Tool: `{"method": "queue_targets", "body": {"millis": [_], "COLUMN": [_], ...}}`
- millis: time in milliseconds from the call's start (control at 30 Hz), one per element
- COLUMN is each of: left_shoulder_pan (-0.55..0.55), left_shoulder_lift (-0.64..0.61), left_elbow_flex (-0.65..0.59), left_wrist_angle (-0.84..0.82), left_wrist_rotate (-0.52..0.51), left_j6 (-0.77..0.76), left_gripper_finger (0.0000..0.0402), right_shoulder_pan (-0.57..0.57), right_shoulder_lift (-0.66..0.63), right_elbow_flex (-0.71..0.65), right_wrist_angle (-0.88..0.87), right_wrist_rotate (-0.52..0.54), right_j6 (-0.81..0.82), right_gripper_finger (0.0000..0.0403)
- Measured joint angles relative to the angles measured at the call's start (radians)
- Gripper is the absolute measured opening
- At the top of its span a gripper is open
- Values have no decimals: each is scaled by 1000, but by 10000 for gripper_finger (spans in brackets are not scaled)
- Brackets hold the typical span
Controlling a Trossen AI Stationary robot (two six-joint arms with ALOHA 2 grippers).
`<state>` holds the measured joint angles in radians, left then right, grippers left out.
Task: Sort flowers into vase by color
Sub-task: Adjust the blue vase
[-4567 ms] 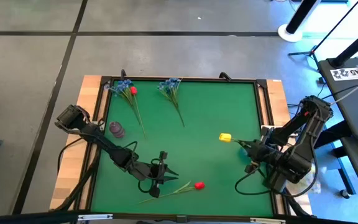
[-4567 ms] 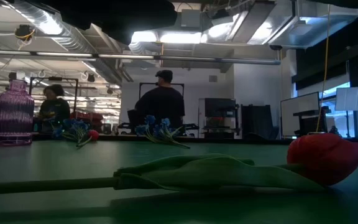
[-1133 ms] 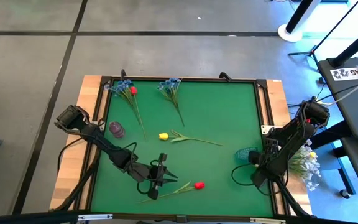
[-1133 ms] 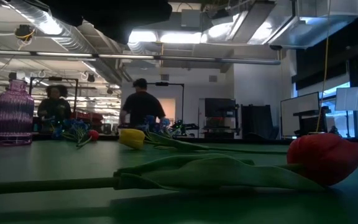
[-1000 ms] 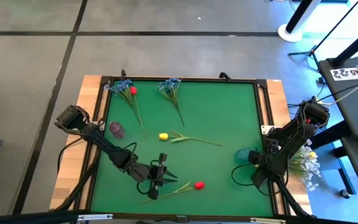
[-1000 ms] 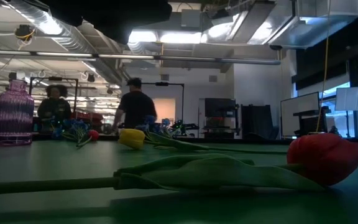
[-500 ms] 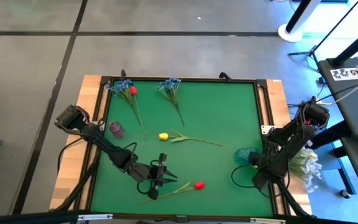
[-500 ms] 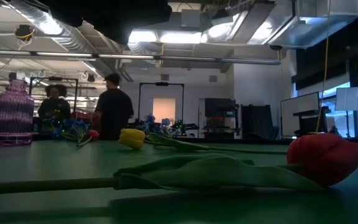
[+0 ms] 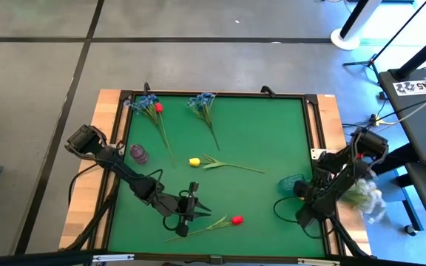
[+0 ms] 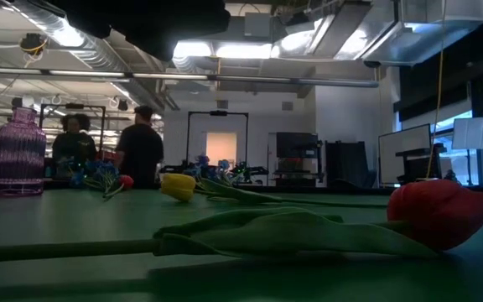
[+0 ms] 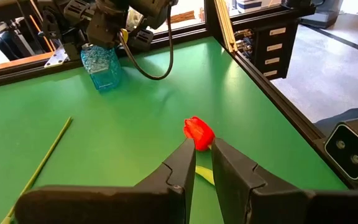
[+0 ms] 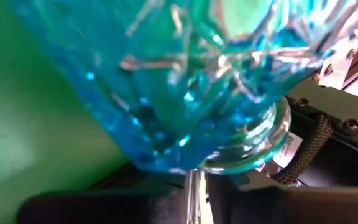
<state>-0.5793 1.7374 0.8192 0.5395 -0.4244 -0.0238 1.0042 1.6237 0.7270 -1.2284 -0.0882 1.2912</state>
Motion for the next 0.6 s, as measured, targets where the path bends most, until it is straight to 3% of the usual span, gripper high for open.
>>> {"method": "queue_targets", "body": {"millis": [267,600], "left_shoulder_pan": [1,0], "left_shoulder_lift": [0,0], "left_elbow_flex": [0,0], "left_wrist_angle": [0,-20], "left_wrist_rotate": [0,0], "left_j6": [7,6], "left_gripper_finger": [50,50], "right_shoulder_pan": [-129,-432], "right_shoulder_lift": [3,66], "right_elbow_flex": [132,265], "right_wrist_angle": [-71,69], "right_wrist_rotate": [171,387], "right_j6": [-146,-602], "right_gripper_finger": [37,23]}}
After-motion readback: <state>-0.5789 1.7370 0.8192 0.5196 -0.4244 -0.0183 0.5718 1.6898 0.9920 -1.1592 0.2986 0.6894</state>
